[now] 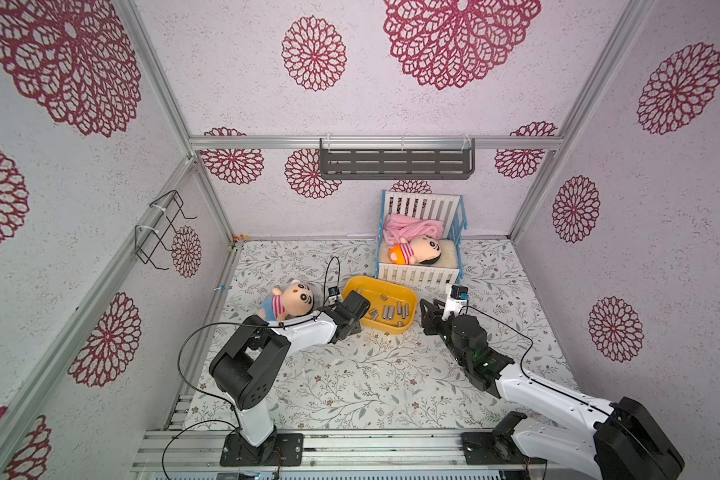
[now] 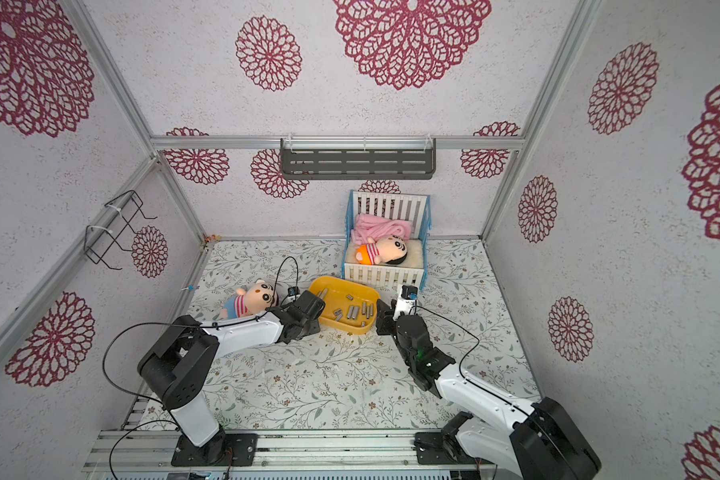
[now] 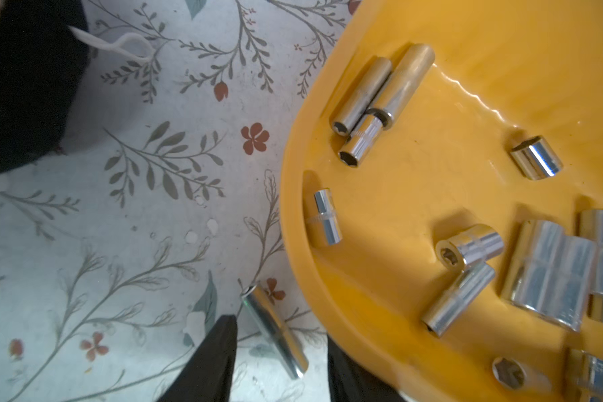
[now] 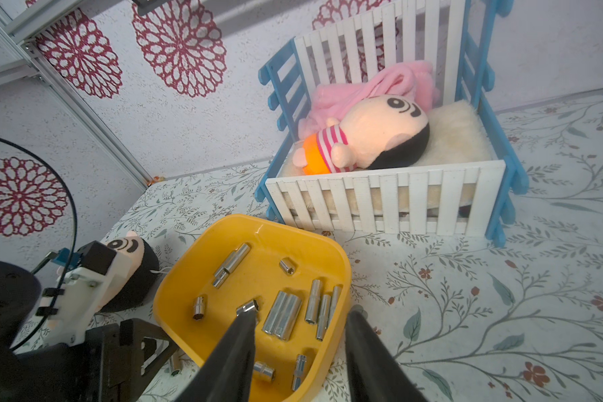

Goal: Put the screws on the desktop into the storage box
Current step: Pick up the screw from the center of the board.

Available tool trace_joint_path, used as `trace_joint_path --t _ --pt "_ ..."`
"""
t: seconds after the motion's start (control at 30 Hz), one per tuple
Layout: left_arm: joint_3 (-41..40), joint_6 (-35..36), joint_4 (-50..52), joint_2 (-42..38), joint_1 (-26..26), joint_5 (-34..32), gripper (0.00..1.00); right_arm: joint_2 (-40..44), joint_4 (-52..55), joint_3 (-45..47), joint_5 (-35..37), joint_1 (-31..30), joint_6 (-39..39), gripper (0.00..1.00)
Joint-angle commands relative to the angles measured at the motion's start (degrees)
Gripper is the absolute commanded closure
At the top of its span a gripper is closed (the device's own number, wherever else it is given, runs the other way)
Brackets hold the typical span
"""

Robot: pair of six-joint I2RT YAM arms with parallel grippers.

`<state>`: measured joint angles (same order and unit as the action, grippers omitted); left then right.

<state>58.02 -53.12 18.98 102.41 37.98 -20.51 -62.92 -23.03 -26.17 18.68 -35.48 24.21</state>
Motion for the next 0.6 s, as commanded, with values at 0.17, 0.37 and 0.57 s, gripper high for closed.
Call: trace_joint_path --t 0.17,0.37,0.57 --pt "-1.0 -1.8 -2.1 0.3 -0.3 -1.6 0.54 -0.1 -1.8 -1.8 0.1 0.2 0.5 0.53" --pt "-2.7 -2.3 -2.6 0.6 -0.2 -1.5 0.59 -0.2 -1.8 -1.8 0.1 0.2 0.4 0.53" --pt "-3.3 -2.3 -3.2 2.0 0.2 -0.3 0.69 -0.3 -1.8 -1.8 0.2 0.2 0.5 0.53"
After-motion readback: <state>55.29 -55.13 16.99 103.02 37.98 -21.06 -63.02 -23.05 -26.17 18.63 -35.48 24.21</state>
